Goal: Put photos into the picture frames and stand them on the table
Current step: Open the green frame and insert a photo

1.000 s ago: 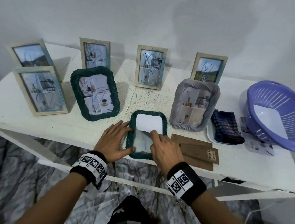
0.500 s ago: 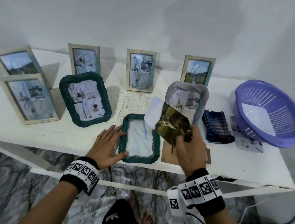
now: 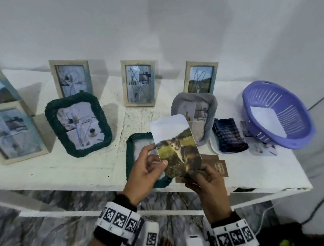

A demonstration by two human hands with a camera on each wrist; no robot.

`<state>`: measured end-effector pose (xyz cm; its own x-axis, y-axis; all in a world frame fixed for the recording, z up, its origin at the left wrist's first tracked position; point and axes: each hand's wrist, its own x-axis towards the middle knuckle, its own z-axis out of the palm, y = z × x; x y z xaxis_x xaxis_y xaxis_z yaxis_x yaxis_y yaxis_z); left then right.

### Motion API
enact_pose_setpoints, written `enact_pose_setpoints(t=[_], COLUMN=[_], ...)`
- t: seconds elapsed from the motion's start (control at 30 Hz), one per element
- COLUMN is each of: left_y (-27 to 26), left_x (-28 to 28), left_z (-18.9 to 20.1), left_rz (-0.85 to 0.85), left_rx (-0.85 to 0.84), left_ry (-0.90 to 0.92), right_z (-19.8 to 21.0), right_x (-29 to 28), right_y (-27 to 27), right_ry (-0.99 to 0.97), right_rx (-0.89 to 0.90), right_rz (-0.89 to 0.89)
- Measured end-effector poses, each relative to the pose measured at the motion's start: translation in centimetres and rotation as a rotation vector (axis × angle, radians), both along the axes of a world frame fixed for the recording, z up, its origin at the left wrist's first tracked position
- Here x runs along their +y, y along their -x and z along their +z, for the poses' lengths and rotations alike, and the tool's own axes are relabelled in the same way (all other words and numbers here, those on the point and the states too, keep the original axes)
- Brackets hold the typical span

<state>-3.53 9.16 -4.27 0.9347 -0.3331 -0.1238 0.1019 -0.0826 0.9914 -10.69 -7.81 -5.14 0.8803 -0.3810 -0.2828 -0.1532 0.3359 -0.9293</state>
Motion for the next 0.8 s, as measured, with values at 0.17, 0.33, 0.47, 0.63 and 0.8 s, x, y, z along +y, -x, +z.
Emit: enact_pose_setpoints(t=[0.17,0.33,0.47,0.63,0.8], left_y=[0.0,-0.5,-0.4,-0.2,0.0], left_x=[-1.9,-2.5,-4.6,-9.7,-16.4], left_z=[-0.5,-0.4,-0.4,-0.2,-0.2], left_rz=[-0.018,-0.067,-0.085,-0.117,-0.085], left_rx=[-0.071,-0.142,-0.157,-0.137,-0.126], left_ry=[-0.03,-0.062,-0.056,-0.05,-0.107], right_z=[-0.1,1.0,2.5,2.6,2.3], right_x=[-2.2,-8.7,-15.8,-24.3,-27.8], right_y=[1.4,1.5,0.6,-1.2,-1.4], right_ry=[0.268,0.877,1.401,1.735,1.774], right_rx=[0.046,0.117,0.142,0.263,0.348], right_rz=[0.004,-0.107,-0.208,-0.027,0.17])
